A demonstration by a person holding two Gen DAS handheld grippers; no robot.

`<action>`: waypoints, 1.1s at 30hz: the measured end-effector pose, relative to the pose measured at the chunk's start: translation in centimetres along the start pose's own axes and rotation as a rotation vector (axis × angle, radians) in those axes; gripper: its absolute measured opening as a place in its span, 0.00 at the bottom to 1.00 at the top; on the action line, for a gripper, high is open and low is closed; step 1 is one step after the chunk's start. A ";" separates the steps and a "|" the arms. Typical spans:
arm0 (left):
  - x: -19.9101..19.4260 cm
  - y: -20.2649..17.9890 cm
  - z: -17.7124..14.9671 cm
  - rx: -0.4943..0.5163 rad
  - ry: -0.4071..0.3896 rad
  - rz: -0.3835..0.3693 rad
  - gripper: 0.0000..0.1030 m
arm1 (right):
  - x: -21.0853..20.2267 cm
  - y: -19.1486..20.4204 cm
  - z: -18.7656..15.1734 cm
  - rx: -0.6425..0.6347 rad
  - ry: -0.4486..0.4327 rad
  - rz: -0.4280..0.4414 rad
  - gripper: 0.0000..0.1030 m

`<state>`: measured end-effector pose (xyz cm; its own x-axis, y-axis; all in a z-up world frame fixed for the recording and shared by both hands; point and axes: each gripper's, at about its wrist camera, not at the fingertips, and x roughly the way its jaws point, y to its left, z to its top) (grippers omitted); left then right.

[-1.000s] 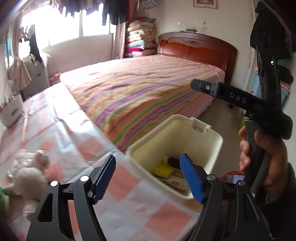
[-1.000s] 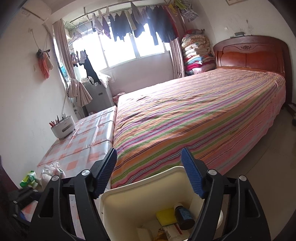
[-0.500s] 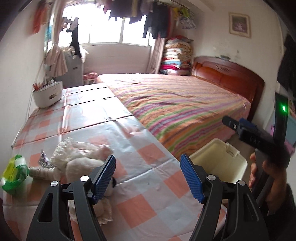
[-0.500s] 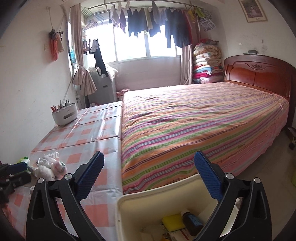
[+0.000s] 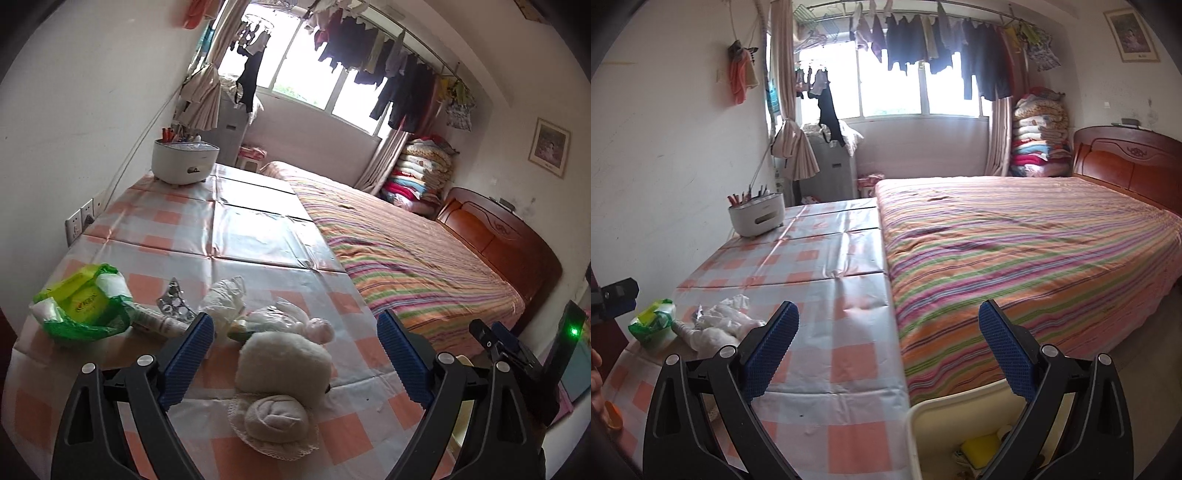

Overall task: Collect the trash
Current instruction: 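Move both open tools from the bin back over the table toward the green bag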

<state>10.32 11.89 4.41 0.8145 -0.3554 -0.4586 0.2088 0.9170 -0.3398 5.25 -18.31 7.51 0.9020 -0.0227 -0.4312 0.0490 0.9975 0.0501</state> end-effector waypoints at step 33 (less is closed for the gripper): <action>-4.4 11.7 0.2 -0.155 -0.039 0.179 0.86 | 3.2 8.4 -1.0 -0.043 0.118 0.198 0.94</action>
<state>9.28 24.28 2.64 0.8519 -0.1799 -0.4918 -0.0235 0.9250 -0.3792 8.08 -9.90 5.66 0.8354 0.1790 -0.5196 -0.1446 0.9837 0.1065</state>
